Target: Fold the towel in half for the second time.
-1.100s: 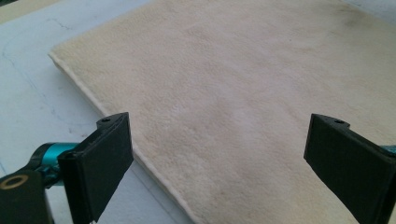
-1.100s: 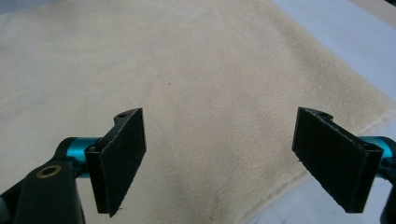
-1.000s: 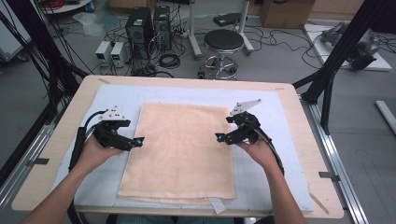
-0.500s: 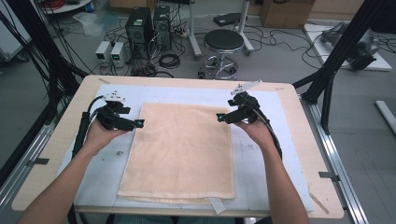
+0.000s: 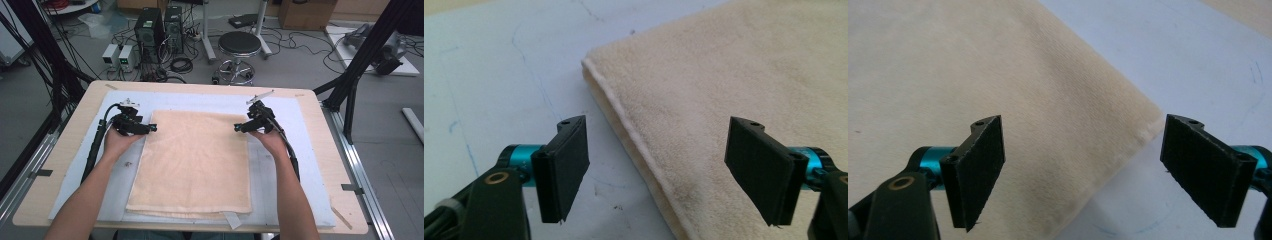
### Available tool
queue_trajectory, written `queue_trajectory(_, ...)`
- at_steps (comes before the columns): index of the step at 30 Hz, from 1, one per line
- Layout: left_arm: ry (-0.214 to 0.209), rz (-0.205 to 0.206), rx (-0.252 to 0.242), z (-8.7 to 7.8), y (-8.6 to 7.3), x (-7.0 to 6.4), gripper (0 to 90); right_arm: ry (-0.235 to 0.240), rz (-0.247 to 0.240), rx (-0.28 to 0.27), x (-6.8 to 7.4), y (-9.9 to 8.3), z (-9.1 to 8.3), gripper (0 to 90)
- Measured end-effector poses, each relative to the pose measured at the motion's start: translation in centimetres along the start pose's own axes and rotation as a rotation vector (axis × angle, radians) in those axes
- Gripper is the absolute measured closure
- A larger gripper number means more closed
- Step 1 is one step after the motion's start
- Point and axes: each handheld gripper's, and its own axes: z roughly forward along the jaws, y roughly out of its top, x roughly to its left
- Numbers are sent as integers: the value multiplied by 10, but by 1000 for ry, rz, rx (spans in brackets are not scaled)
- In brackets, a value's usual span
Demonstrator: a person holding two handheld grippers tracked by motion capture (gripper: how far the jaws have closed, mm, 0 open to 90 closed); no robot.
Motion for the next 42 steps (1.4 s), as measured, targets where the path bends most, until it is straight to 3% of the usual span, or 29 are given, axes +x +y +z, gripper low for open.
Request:
queue_trajectory(2, 13, 18, 13, 4, -1, -2, 308, -11, 8, 3, -2, -3, 2, 186)
queue_trajectory(5, 14, -4, 17, 8, -2, -1, 323, -28, 21, 12, -5, -12, 6, 214)
queue_trajectory(9, 26, -45, 37, 13, -5, 2, 351, -12, 78, 19, -11, -24, 11, 258)
queue_trajectory(15, 16, -39, 56, 17, -6, 1, 454, -3, 116, 28, -13, -27, 15, 387)
queue_trajectory(17, 11, -62, 48, 17, -6, 2, 502, -11, 119, 32, -13, -26, 15, 433)
queue_trajectory(20, -10, -75, 34, 20, -6, -2, 645, -17, 110, 54, -7, -21, 17, 581)
queue_trajectory(21, 2, -70, 32, 21, -6, -4, 665, -3, 100, 54, -6, -20, 18, 641)
queue_trajectory(22, -15, -80, 30, 21, -6, -4, 703, 12, 103, 61, -4, -19, 19, 685)
queue_trajectory(23, -37, -112, 31, 22, -6, -2, 771, 29, 109, 60, -4, -18, 20, 739)
queue_trajectory(25, -52, -145, 36, 21, -6, 0, 801, 78, 146, 60, -6, -18, 20, 816)
queue_trajectory(27, -65, -158, 28, 22, -6, 2, 814, 93, 166, 72, -8, -17, 20, 832)
queue_trajectory(31, -51, -159, 15, 20, -5, 5, 832, 95, 147, 67, -8, -13, 18, 843)
queue_trajectory(36, -47, -192, -27, 15, 1, 13, 835, 87, 138, -19, -11, -8, 9, 851)
queue_trajectory(38, -37, -172, -35, 13, 7, 12, 835, 89, 150, -15, -12, -2, 5, 851)
queue_trajectory(39, -31, -159, -45, 12, 10, 10, 835, 78, 131, -8, -11, 3, 3, 850)
queue_trajectory(42, -32, -156, -58, 7, 10, 12, 836, 73, 101, -69, -9, 13, -7, 851)
